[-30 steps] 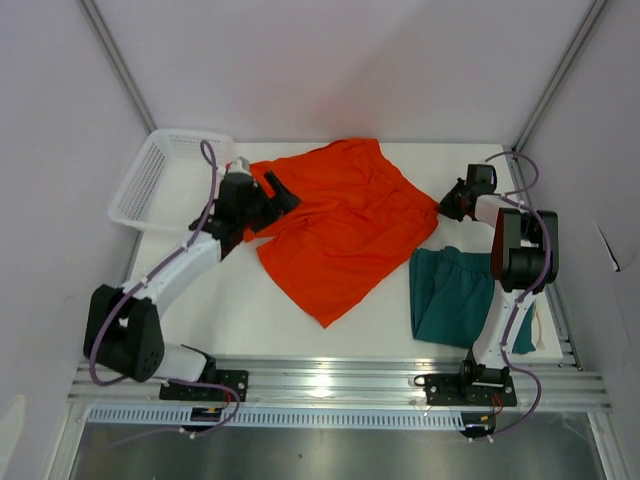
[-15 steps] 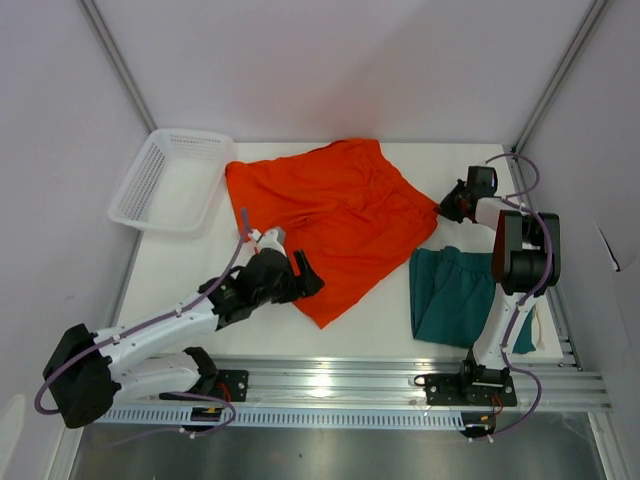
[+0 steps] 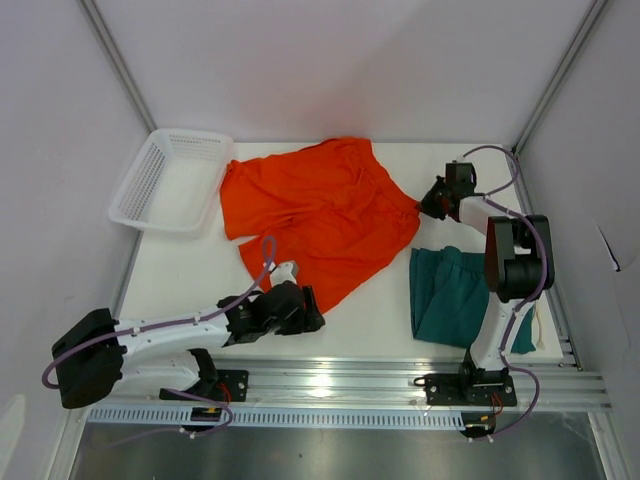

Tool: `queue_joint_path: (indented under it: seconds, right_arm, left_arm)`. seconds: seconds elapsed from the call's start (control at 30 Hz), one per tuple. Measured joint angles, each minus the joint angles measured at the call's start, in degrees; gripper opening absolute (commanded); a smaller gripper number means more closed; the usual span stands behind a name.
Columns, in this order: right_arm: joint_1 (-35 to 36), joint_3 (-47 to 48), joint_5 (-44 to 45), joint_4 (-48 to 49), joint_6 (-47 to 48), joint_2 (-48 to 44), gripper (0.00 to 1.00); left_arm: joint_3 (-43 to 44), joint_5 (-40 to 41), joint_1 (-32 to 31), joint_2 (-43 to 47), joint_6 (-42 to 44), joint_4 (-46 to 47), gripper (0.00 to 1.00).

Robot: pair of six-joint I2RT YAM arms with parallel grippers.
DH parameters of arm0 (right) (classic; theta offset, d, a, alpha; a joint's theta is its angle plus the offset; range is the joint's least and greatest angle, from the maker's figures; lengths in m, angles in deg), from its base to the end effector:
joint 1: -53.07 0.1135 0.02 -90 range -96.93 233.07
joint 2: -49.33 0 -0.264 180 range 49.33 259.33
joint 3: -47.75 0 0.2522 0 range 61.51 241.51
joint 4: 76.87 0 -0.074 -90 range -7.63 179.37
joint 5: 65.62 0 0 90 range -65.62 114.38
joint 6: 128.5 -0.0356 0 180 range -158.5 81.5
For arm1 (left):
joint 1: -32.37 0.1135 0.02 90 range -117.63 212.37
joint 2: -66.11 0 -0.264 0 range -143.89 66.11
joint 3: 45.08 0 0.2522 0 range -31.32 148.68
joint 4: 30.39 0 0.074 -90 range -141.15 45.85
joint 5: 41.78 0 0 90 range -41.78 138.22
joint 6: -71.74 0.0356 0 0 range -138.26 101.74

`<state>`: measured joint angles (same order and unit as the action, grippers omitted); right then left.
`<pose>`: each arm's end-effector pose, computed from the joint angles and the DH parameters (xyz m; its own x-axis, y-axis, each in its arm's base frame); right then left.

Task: Fold and stack the shorts
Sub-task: Flatten the shorts out

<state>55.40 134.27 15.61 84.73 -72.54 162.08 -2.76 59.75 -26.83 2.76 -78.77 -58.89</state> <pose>0.4255 0.0227 0.1688 -0.6648 0.5266 -0.5298 0.2698 0.8306 0.4871 0.1124 -0.1747 0.1761 -0.8665 -0.2120 -0.4519 0.0425 0.8706 -0.4901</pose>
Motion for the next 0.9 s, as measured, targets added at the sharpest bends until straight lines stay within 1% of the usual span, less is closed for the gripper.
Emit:
queue_joint_path:
  seconds: [0.13, 0.3, 0.5, 0.57, 0.63, 0.67, 0.9]
  right_arm:
    - [2.40, -0.94, 1.07, -0.85, -0.52, -2.03, 0.00]
    - [3.63, -3.43, 2.19, -0.87, -1.55, -4.39, 0.00]
    - [4.11, -5.18, 3.74, -1.05, -2.45, -6.01, 0.00]
    - [4.09, -5.62, 4.26, -1.05, -2.62, -6.58, 0.00]
    - [4.09, -6.40, 4.83, -0.81, -2.93, -7.23, 0.00]
    - [4.09, -6.88, 5.05, -0.79, -3.15, -7.56, 0.00]
    - [4.09, -10.38, 6.64, -0.22, -4.94, -10.69, 0.00]
  left_arm:
    - [0.09, 1.05, -1.84, -2.19, -0.09, -1.31, 0.68]
    - [0.42, 2.47, -2.73, -4.87, -1.33, -4.74, 0.64]
    - [-0.33, 3.65, -2.95, -3.32, -4.76, -5.62, 0.64]
    - [-1.68, 4.15, -2.95, -0.98, -6.62, -6.25, 0.62]
    - [-3.43, 4.98, -2.99, 2.75, -8.94, -7.37, 0.59]
    - [-4.28, 5.25, -3.02, 5.07, -10.27, -8.17, 0.59]
    - [-8.37, 7.85, -3.10, 21.79, -21.33, -13.90, 0.63]
